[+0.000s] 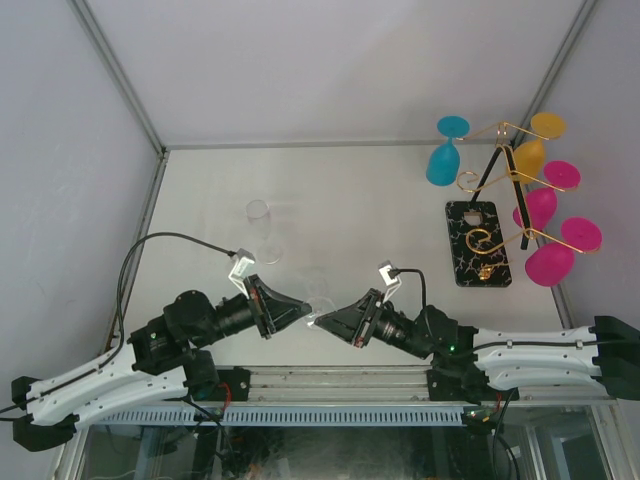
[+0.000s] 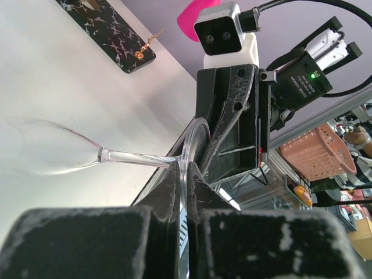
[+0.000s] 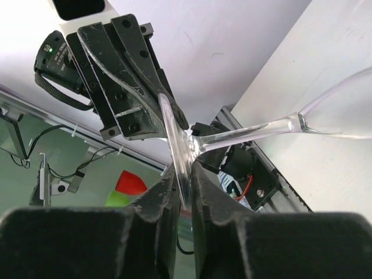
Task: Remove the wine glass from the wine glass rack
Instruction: Place the wine glass at the center of the board.
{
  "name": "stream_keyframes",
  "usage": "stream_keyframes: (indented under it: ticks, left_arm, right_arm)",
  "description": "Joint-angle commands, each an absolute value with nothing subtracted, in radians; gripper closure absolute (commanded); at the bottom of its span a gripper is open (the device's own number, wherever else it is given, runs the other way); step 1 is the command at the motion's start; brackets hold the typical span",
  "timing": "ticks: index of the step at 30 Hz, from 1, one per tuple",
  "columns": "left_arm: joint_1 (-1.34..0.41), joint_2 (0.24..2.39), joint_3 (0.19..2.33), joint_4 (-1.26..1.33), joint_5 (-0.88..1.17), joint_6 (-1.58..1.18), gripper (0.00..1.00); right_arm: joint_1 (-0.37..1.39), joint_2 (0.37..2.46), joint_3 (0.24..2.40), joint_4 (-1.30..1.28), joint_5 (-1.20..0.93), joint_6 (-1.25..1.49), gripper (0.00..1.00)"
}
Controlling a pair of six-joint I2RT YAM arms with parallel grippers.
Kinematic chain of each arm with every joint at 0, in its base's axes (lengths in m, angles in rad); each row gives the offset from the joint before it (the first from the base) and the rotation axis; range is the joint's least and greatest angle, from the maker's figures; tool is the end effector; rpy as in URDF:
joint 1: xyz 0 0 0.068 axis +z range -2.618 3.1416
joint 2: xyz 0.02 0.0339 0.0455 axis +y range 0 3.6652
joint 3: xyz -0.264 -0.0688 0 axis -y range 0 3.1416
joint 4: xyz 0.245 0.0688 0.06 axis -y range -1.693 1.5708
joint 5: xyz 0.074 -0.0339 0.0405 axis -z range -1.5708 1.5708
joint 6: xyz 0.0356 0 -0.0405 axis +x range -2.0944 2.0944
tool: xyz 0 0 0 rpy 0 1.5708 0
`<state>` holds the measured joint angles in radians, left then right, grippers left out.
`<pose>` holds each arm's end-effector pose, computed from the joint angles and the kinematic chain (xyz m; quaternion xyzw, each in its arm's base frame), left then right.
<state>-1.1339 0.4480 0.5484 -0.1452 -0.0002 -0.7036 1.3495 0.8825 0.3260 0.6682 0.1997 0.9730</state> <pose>0.0547 -0.1171 0.3072 0.1542 0.7061 -0.5493 0.4194 0.0508 0.1938 0.2511 -0.0511 0.6654 0.6540 0.3563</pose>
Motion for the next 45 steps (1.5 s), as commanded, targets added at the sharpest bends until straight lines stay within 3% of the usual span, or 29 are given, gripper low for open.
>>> stream_keyframes:
  ticks: [1, 10, 19, 23, 27, 31, 34, 36, 39, 41, 43, 45]
  left_arm:
    - [-1.139, 0.454, 0.612, -0.1, 0.011, -0.676, 1.0]
    - [-1.138, 0.473, 0.612, -0.091, 0.018, -0.676, 1.0]
    - [-1.138, 0.476, 0.612, -0.082, 0.02, -0.676, 1.0]
    - [-1.138, 0.477, 0.612, -0.081, 0.021, -0.676, 1.0]
    - [-1.138, 0.48, 0.612, -0.08, 0.024, -0.676, 1.0]
    - [-1.139, 0.473, 0.608, -0.08, 0.023, -0.676, 0.96]
    - [-1.139, 0.462, 0.607, -0.085, 0.018, -0.676, 0.82]
    - [-1.14, 0.45, 0.612, -0.087, 0.03, -0.676, 0.66]
    - [-1.139, 0.423, 0.627, -0.099, 0.018, -0.676, 0.26]
    - [-1.139, 0.397, 0.633, -0.137, -0.04, -0.663, 0.09]
    - [-1.139, 0.372, 0.645, -0.178, -0.094, -0.639, 0.0]
    - [-1.139, 0.357, 0.664, -0.208, -0.127, -0.625, 0.0]
  right_arm:
    - [1.345, 0.858, 0.335, 0.688, 0.232, 1.005, 0.85]
    - [1.336, 0.862, 0.364, 0.633, 0.185, 1.02, 0.9]
    - [1.329, 0.86, 0.373, 0.634, 0.161, 1.017, 0.82]
    - [1.327, 0.862, 0.374, 0.639, 0.152, 1.022, 0.88]
    - [1.325, 0.861, 0.373, 0.642, 0.15, 1.021, 1.0]
    - [1.326, 0.85, 0.374, 0.641, 0.156, 0.987, 1.0]
    - [1.325, 0.832, 0.383, 0.634, 0.153, 0.914, 1.0]
    - [1.325, 0.813, 0.389, 0.609, 0.149, 0.855, 1.0]
    - [1.327, 0.79, 0.389, 0.575, 0.137, 0.772, 1.0]
    - [1.327, 0.779, 0.391, 0.551, 0.116, 0.705, 1.0]
    - [1.328, 0.77, 0.39, 0.508, 0.106, 0.628, 1.0]
    - [1.334, 0.758, 0.391, 0.452, 0.116, 0.552, 1.0]
